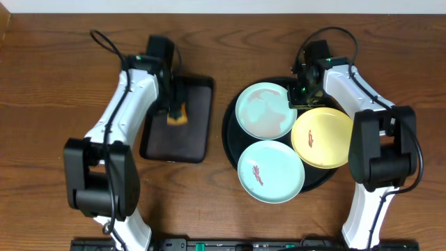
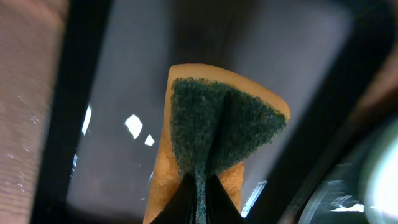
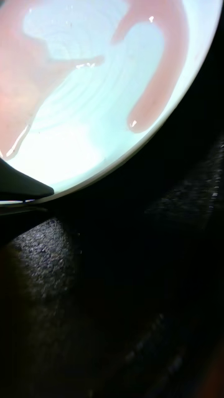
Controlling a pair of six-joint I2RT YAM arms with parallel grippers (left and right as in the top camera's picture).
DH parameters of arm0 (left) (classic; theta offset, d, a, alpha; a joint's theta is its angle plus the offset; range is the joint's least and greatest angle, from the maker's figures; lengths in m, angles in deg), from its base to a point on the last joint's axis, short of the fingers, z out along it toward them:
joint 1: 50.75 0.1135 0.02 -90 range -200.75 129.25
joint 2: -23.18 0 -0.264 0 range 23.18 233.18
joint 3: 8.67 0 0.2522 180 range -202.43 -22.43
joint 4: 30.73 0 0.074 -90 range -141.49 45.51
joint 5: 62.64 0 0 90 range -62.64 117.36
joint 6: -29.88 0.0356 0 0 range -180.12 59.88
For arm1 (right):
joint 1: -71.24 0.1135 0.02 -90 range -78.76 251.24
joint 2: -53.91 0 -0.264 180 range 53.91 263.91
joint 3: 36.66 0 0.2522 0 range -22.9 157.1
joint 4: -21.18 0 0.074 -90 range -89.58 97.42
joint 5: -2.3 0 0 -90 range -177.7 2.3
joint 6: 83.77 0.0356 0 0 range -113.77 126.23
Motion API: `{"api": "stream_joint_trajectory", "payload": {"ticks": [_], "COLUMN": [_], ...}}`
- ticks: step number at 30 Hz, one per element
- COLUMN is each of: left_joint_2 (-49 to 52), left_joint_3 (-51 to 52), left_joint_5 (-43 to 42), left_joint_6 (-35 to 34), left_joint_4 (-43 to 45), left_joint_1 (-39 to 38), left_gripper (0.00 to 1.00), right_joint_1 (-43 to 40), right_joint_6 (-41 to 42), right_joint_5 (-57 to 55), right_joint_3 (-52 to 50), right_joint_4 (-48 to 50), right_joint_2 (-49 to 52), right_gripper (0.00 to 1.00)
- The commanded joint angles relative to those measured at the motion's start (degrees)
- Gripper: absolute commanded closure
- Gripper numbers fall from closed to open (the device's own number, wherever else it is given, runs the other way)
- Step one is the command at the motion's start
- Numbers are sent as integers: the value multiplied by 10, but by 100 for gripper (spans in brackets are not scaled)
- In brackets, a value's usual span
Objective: Clean dirty plates on tray and stack at the side
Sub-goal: 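Return the sponge with the left gripper above the black rectangular tray, then lift the light-green plate with the right gripper and place it right of tray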
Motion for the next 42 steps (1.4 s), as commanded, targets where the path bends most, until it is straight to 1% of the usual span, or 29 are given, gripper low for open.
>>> {"api": "stream_joint_trajectory", "payload": {"ticks": [1,6,8,12,14,15,17,22,29,32,37,42], "left_joint_2": [3,2,2,2,2,2,2,2,2,2,2,2], "left_joint_3": [40,47,47,47,48,48,48,48,48,48,48,48], "left_joint_5": [14,14,14,14,14,14,14,14,14,14,14,14], "left_joint_6": [21,20,20,20,20,20,20,20,20,20,20,20], "left_joint_4": [22,37,42,45,45,45,45,45,45,45,45,45], "left_joint_1": [-1,0,0,0,0,0,0,0,0,0,0,0], "left_gripper": [92,93,93,93,92,92,92,93,92,92,93,93], "right_joint_1": [5,8,16,49,76,97,124,185,249,274,297,324], "right_joint_6": [-4,-25,-35,-66,-82,-82,-82,-97,-97,-120,-125,-209], "right_joint_5": [-42,-87,-127,-249,-323,-382,-454,-585,-666,-702,-711,-728], "right_joint_3": [8,8,8,8,8,8,8,8,8,8,8,8], "right_joint_4": [8,4,4,3,3,3,4,5,-7,-7,-9,-3], "right_joint_2": [-62,-123,-144,-172,-178,-179,-179,-179,-201,-218,-245,-270], "right_gripper": [99,99,99,99,99,99,99,99,99,99,99,99]}}
